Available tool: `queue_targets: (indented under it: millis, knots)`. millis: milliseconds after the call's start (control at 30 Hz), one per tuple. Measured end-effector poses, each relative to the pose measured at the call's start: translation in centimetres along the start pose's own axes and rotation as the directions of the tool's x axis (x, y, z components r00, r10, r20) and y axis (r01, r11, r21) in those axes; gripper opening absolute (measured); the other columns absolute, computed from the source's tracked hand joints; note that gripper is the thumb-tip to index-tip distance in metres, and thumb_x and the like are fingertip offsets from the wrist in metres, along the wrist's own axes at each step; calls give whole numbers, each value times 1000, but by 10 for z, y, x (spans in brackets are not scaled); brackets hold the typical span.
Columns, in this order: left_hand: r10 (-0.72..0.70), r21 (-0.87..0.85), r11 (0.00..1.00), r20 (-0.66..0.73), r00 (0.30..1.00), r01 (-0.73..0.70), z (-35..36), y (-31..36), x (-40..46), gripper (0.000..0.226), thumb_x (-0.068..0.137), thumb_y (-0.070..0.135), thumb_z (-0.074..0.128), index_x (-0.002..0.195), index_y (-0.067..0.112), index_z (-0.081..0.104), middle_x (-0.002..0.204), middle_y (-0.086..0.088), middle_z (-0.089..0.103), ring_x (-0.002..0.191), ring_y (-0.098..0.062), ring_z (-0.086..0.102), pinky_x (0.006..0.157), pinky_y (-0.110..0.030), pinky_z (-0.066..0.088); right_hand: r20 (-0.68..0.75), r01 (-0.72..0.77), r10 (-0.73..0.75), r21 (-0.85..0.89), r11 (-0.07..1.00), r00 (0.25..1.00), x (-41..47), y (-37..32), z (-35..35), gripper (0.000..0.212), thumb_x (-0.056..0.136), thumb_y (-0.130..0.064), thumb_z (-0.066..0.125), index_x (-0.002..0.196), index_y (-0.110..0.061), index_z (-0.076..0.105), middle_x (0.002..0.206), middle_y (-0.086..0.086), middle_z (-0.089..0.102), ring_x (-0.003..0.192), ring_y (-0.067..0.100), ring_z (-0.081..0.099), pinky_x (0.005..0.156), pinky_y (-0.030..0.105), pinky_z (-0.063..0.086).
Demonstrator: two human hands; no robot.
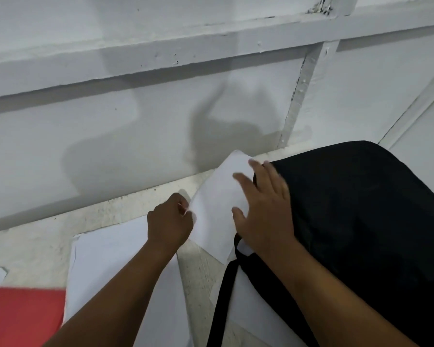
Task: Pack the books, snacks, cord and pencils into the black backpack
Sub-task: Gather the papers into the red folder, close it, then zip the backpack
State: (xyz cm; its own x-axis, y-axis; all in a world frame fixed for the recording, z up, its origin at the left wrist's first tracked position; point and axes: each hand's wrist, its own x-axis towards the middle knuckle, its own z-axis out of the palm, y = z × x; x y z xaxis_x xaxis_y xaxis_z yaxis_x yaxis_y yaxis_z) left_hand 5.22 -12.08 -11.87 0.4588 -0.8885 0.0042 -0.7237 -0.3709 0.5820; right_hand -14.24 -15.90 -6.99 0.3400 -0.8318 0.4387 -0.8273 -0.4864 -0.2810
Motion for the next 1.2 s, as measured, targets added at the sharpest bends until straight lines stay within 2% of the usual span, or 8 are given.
queue_targets:
  millis: [133,267,467,633,733,933,1033,1200]
  knots:
    - [-29,-53,998,112,993,35,1,4,3,17,88,35,68,96,25,57,83,14,58,79,-13,60,69,-29,47,343,-122,255,-364,923,904,39,27,5,99,78,-54,70,155,-29,13,166,7,-4,150,38,-13,115,62,-9]
    - [-30,-21,999,119,993,32,4,3,7,20,93,28,61,74,21,58,73,7,61,70,-13,60,56,-22,38,364,-131,303,-428,894,881,37,36,17,82,89,-42,62,154,-28,14,164,5,12,150,41,-4,115,66,-1]
    - [-21,-109,994,62,998,28,-8,11,3,22,93,19,59,71,14,58,69,4,61,62,-6,54,53,-17,34,344,-159,268,-314,936,900,30,37,15,69,96,-17,50,155,-22,14,165,2,8,152,33,-3,119,58,-3]
    - [-73,-238,970,-66,995,56,-38,12,-1,18,98,19,56,80,14,60,75,6,60,70,-5,56,57,-17,34,306,-248,238,-6,969,922,28,43,2,72,88,3,57,150,-19,28,164,4,16,152,31,3,123,45,0]
    - [-114,-303,951,-171,979,58,-63,3,-7,14,98,21,56,89,12,61,80,8,61,74,-2,55,63,-24,39,298,-201,191,4,980,935,22,46,-2,60,94,-6,55,148,-21,34,163,4,22,152,31,8,123,45,4]
    - [-336,-601,784,-203,920,153,-94,-43,-50,8,97,23,59,96,18,65,94,-3,69,91,-30,66,80,-54,55,250,-154,102,197,968,963,-5,12,2,50,98,-36,55,144,-19,43,156,7,36,151,25,17,123,37,1]
    - [-451,-731,648,-143,881,213,-99,-70,-84,7,98,20,61,101,20,67,102,-7,72,98,-32,69,83,-53,59,285,-225,107,420,879,953,-33,-24,11,48,96,-40,57,140,-22,48,138,-3,55,134,17,45,112,25,28]
    - [-522,-754,586,-72,850,296,-96,-100,-148,16,96,17,64,111,21,66,105,-1,72,98,-25,69,88,-49,57,620,-588,110,650,482,777,-70,-78,23,43,91,-32,69,130,-32,48,98,-3,71,81,10,68,70,24,53]
